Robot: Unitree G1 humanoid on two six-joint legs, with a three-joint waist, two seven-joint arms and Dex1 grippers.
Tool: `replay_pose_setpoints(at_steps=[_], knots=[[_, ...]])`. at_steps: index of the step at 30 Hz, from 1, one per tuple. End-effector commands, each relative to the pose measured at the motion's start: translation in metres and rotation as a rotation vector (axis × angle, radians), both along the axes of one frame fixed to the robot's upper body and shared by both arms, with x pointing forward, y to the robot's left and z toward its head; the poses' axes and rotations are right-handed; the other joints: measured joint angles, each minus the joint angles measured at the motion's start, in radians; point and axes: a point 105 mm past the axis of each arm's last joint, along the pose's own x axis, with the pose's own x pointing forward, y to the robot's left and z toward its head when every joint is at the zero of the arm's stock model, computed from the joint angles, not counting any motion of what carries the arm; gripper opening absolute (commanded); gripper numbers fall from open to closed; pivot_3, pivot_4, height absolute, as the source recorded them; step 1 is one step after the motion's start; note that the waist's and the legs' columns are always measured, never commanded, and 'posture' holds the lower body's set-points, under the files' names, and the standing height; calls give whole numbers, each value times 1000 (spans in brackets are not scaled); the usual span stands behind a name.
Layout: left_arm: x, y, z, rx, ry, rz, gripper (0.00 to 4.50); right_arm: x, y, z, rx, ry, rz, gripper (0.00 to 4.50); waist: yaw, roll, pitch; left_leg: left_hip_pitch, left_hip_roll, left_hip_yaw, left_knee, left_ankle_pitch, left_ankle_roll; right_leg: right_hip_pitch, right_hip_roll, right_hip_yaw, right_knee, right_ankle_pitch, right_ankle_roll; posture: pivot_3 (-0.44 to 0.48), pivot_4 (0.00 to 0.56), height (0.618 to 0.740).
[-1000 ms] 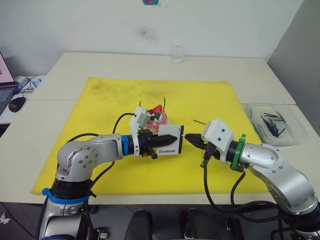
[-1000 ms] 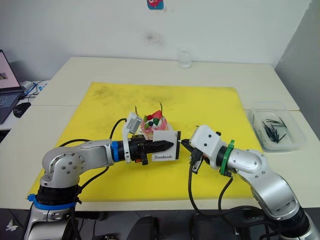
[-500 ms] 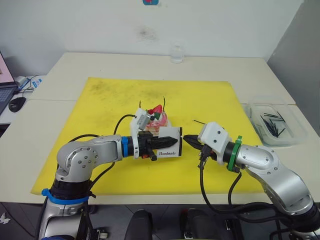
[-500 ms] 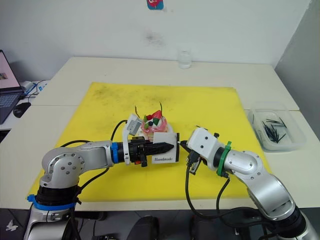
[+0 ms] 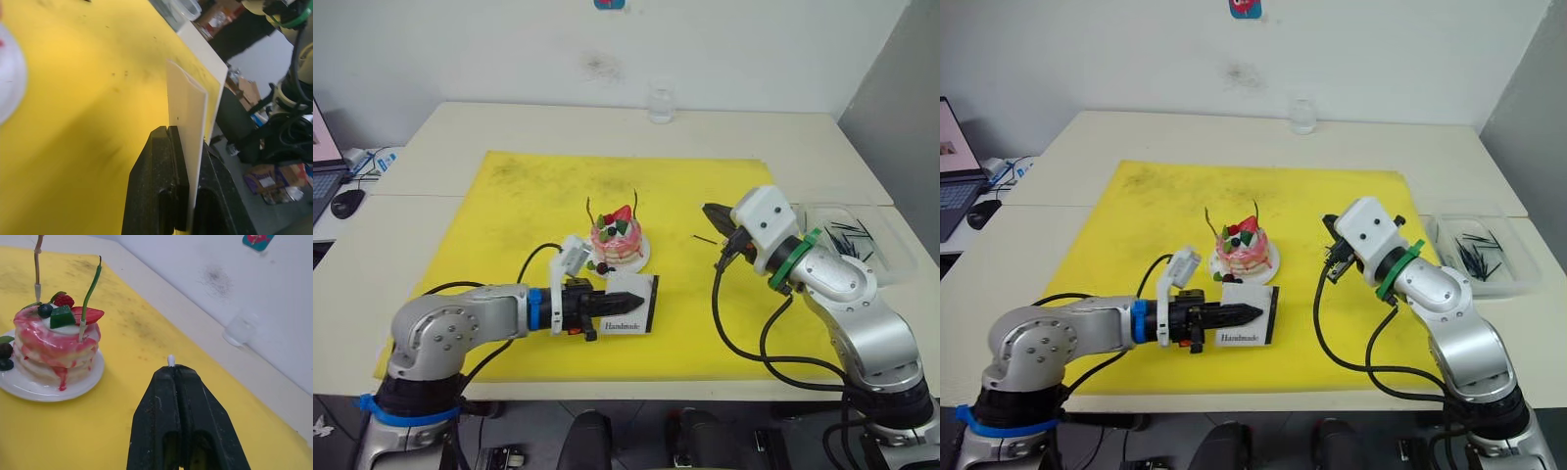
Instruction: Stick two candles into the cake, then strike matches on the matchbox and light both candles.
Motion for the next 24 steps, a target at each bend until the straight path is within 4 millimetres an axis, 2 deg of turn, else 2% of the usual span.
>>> replay_pose_setpoints(at_steps=[1,5,8,24], knots=[[8,-3,16,-48,-79,34,0,-20,16,7,-9,10,144,13,0,0,0,0,0,0,0,0,0,0,0,0,0,0,0,0,150,740],[14,-10,25,-91,-89,25,0,-41,31,-8,-88,127,319,13,2,0,0,0,-1,0,1,0,0,0,0,0,0,0,0,0,150,740],[12,-13,28,-113,-57,-16,0,-50,36,-11,-122,169,383,13,2,0,0,0,-1,0,1,0,0,0,0,0,0,0,0,0,150,740],[15,-8,34,-138,32,-84,0,-59,36,-20,-191,204,427,13,1,0,0,0,-1,0,1,0,0,0,0,0,0,0,0,0,150,740]])
